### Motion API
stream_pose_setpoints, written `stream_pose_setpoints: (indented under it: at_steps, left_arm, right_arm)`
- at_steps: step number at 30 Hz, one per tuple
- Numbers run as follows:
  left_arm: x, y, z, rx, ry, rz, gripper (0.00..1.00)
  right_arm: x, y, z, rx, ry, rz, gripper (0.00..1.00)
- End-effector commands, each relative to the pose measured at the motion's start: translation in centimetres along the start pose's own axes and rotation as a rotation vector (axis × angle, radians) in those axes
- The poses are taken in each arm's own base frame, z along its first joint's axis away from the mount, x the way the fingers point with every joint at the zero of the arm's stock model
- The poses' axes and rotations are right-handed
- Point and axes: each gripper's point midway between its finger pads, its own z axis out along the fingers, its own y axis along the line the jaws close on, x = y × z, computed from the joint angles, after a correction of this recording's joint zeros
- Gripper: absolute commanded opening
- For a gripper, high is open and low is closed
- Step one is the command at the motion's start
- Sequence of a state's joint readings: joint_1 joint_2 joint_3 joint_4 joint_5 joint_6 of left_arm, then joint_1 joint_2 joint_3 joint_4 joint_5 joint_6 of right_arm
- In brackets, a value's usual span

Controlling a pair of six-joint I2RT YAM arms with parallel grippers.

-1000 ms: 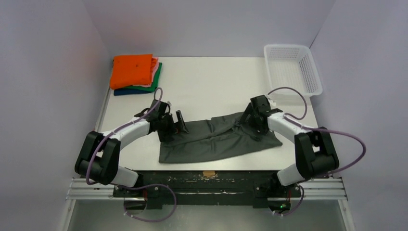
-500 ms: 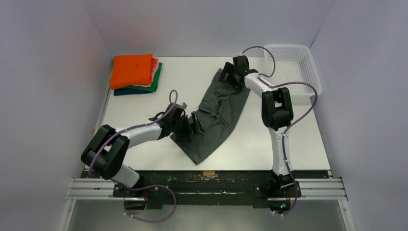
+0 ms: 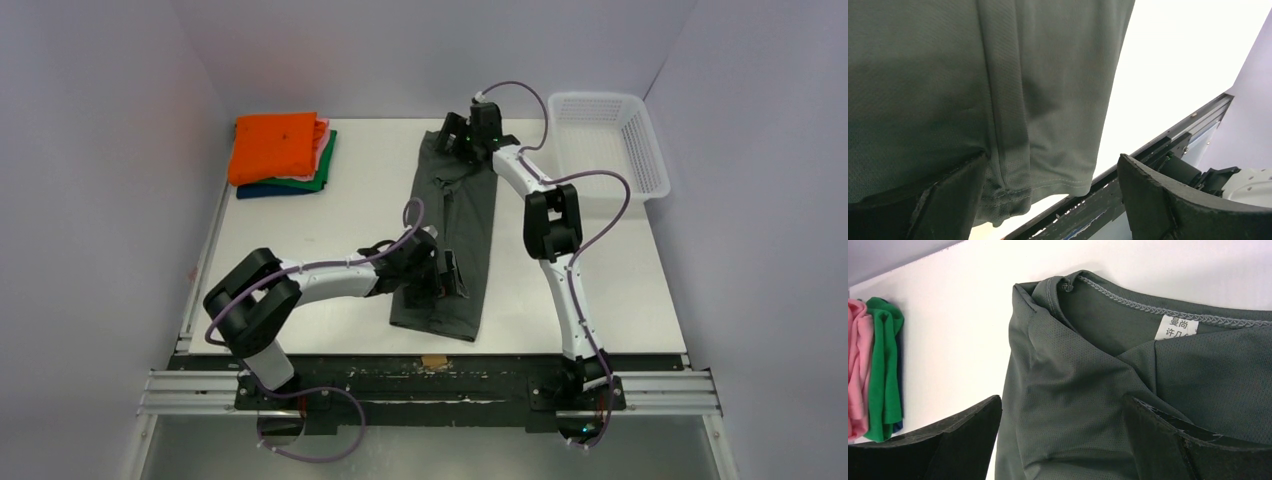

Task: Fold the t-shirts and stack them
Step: Rotate the tshirt 90 degrees, then grab the bottom of the folded rectangular tshirt with both arms

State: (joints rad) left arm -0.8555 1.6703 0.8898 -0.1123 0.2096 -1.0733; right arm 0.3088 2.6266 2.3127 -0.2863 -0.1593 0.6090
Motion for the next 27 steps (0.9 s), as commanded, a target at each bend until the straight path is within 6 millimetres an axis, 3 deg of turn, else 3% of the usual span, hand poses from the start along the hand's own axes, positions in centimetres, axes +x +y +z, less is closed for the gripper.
stream_pose_setpoints:
  at_steps: [1, 5, 8, 11, 13, 17, 19, 22, 27]
  left_arm:
    - [3.5, 3.2, 0.3, -0.179, 0.072, 0.013, 1.0]
    - [1.9, 1.0, -1.8, -0.152, -0.013, 0.08, 1.0]
    - [0.4, -0.4, -4.3, -0.124, -0.092, 0.133, 1.0]
    - [-0.5, 0.1, -7.2, -0.147, -0.17, 0.169, 1.0]
    - [-0.8, 1.5, -9.3, -0.186, -0.217, 0.179, 1.0]
    - [-0.1, 5.0, -10.9, -0.241, -0.23, 0.187, 1.0]
    - [0.4, 6.8, -10.9, -0.258, -0.209, 0.172, 1.0]
    - [1.5, 8.5, -10.5, -0.27, -0.16, 0.174, 0.91]
    - [2.7, 9.2, -8.7, -0.245, -0.106, 0.179, 0.81]
  right_arm:
    - [0.6, 2.3, -0.8, -0.055, 0.042, -0.027, 0.89]
    - [-3.8, 6.1, -5.8, -0.105, -0.035, -0.1, 0.92]
    - [-6.7, 8.5, -11.2, -0.114, -0.098, -0.148, 0.93]
    - [-6.5, 7.9, -15.9, -0.058, -0.12, -0.165, 0.93]
    - [-4.5, 6.2, -18.7, 0.0, -0.114, -0.142, 0.92]
    - [3.7, 1.4, -23.8, 0.116, -0.004, -0.06, 0.88]
    - [8.0, 0.2, -26.0, 0.14, 0.03, -0.038, 0.87]
    - [13.8, -1.1, -28.3, 0.168, 0.084, -0.047, 0.85]
    - [21.3, -1.7, -31.9, 0.147, 0.206, -0.089, 0.79]
